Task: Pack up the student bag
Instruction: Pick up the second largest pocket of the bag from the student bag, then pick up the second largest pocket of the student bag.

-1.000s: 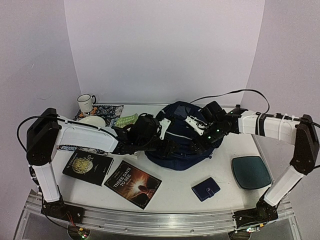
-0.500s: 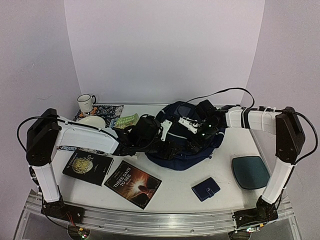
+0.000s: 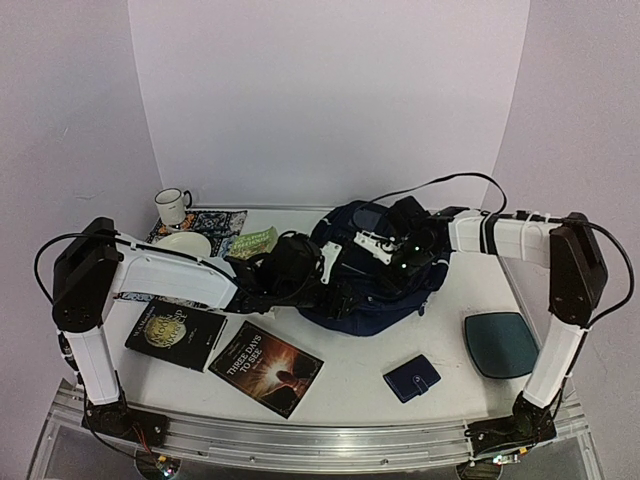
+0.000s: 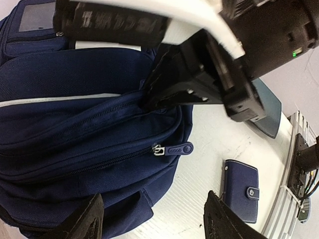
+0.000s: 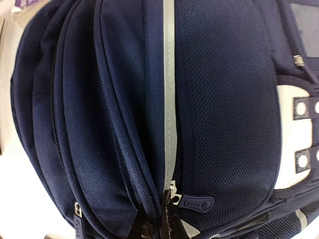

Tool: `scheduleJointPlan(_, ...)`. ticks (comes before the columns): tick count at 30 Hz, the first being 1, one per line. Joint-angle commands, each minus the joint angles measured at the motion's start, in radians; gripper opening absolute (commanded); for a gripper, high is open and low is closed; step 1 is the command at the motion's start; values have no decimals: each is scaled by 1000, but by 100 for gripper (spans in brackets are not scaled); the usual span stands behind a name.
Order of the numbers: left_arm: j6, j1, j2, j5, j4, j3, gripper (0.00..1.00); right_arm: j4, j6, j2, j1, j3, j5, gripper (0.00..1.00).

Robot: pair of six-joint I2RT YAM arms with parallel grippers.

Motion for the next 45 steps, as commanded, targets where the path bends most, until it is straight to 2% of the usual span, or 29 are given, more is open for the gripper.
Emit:
scheduleJointPlan(1,-75,-1,-20,-14,17,34,70,-19,62,-104,-4,52,-6,0)
scheduleJointPlan(6,-161,-11,23,-17,14,87,71,-21,129,-122,-3,70,4,0)
scheduleJointPlan(17,-218,-98,105,-361,-102,224,72,-49,295,-119,10,121,77,0)
scheduleJointPlan(24,-192,-146,180,-482,-143,303,77,-68,373,-104,24,143,80,0)
scheduleJointPlan(31,-163,-162,279,-652,-247,405,76,-71,386,-110,32,152,80,0)
scheduleJointPlan(34,-156,-163,286,-706,-273,409,70,-71,383,-113,33,152,80,0)
scheduleJointPlan(39,-156,-163,223,-713,-279,360,58,-74,372,-110,33,153,80,0)
scheduleJointPlan(41,-154,-163,190,-697,-277,331,48,-75,365,-107,34,153,80,0)
scheduleJointPlan(45,-132,-160,154,-635,-273,295,18,-77,355,-103,33,156,80,0)
